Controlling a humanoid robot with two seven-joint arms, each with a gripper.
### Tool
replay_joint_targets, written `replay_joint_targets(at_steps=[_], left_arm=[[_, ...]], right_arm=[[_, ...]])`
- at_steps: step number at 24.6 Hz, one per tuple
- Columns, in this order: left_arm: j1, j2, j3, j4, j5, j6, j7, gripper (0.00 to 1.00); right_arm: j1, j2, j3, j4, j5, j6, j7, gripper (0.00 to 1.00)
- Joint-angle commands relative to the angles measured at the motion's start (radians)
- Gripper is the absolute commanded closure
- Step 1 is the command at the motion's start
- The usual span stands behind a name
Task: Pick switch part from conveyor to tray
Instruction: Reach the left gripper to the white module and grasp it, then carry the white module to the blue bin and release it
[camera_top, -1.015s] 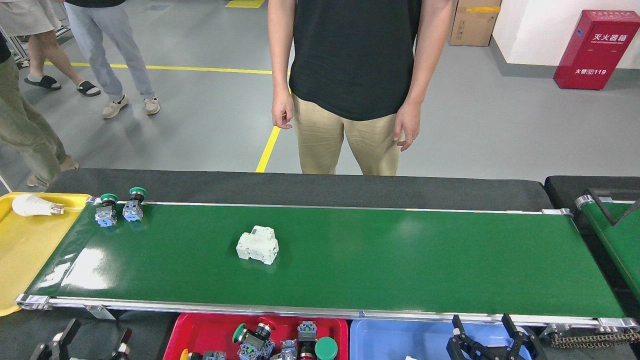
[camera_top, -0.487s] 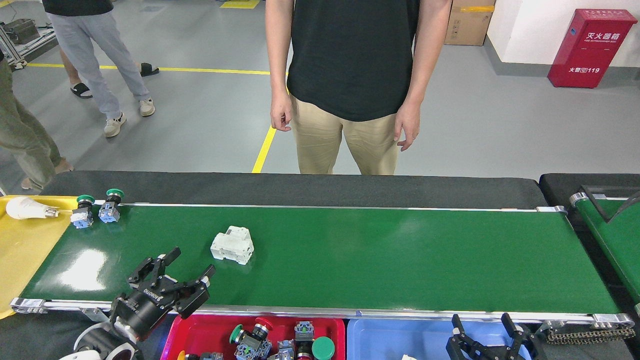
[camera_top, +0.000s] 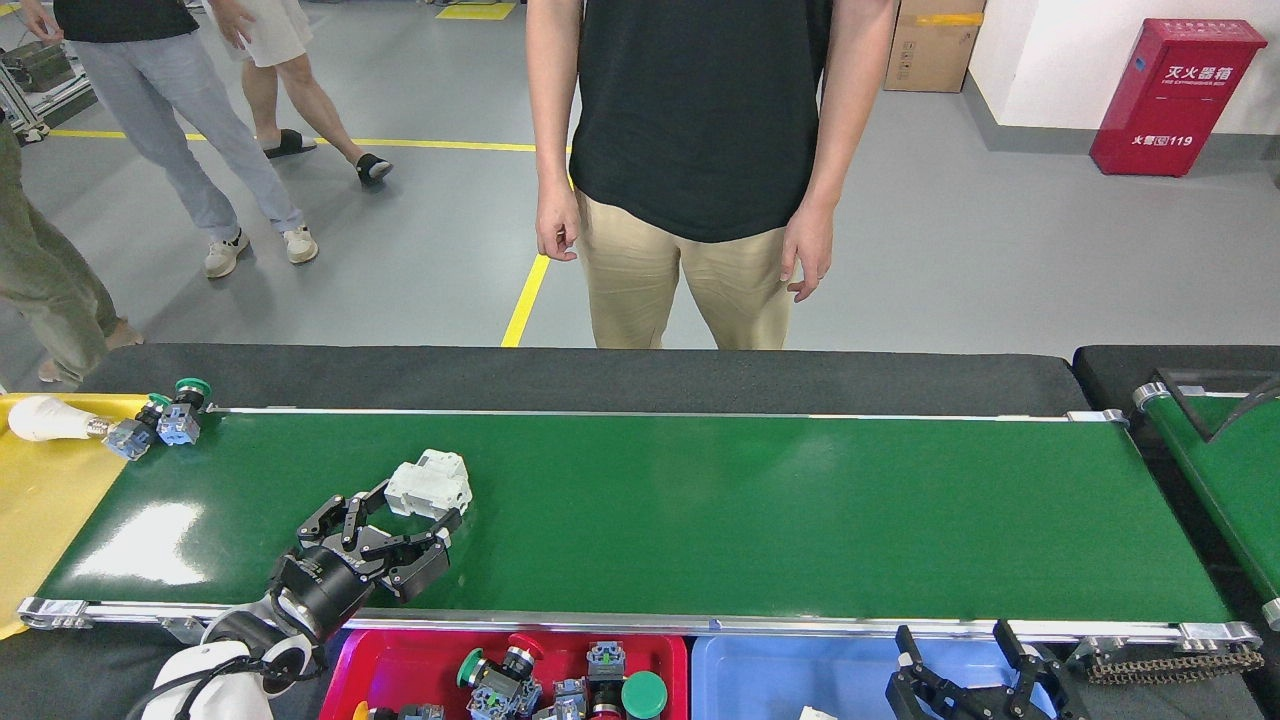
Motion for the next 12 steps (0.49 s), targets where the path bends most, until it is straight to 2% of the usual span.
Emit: replay_joint_targets(at_steps=[1,4,5,6,7,8,9,12], left_arm=[[-0.018,0.000,-0.006,-0.006,-0.002,0.068,0.009,0.01],[-0.018,-0.006,-0.062,-0.006,-0.001,0.245,0.018,0.04],[-0.018,-0.006,-0.083,-0.007,-0.001,0.297,0.021,0.20],[-0.018,-0.003,-0.100,-0.012,0.001,0.329,0.035,0.48],[-0.016,-0.002,-0.105,-0.017,0.002,0.340,0.054,0.72],[-0.015,-0.003,-0.100,-0.029,0.005,0.340,0.069,0.89],[-0.009,-0.003,-0.100,-0.059,0.008,0.337,0.072,0.92],[0.066,-0.006,-0.106,-0.230,0.045,0.309,0.069,0.92]], right_arm=[[-0.011,-0.004,-0.003,-0.014,-0.002,-0.003,-0.009,0.00],[-0.023,-0.005,-0.003,-0.013,-0.002,-0.003,-0.008,0.00],[-0.025,-0.004,-0.003,-0.014,-0.002,-0.003,-0.008,0.00],[-0.027,-0.004,-0.003,-0.014,-0.002,-0.003,-0.006,0.00],[-0.028,-0.002,-0.003,-0.014,-0.002,-0.003,-0.006,0.00],[-0.028,-0.002,-0.003,-0.014,-0.002,-0.003,-0.006,0.00],[-0.028,-0.002,-0.003,-0.014,-0.002,-0.003,-0.005,0.00],[-0.028,-0.002,-0.005,-0.014,-0.002,-0.003,-0.005,0.00]])
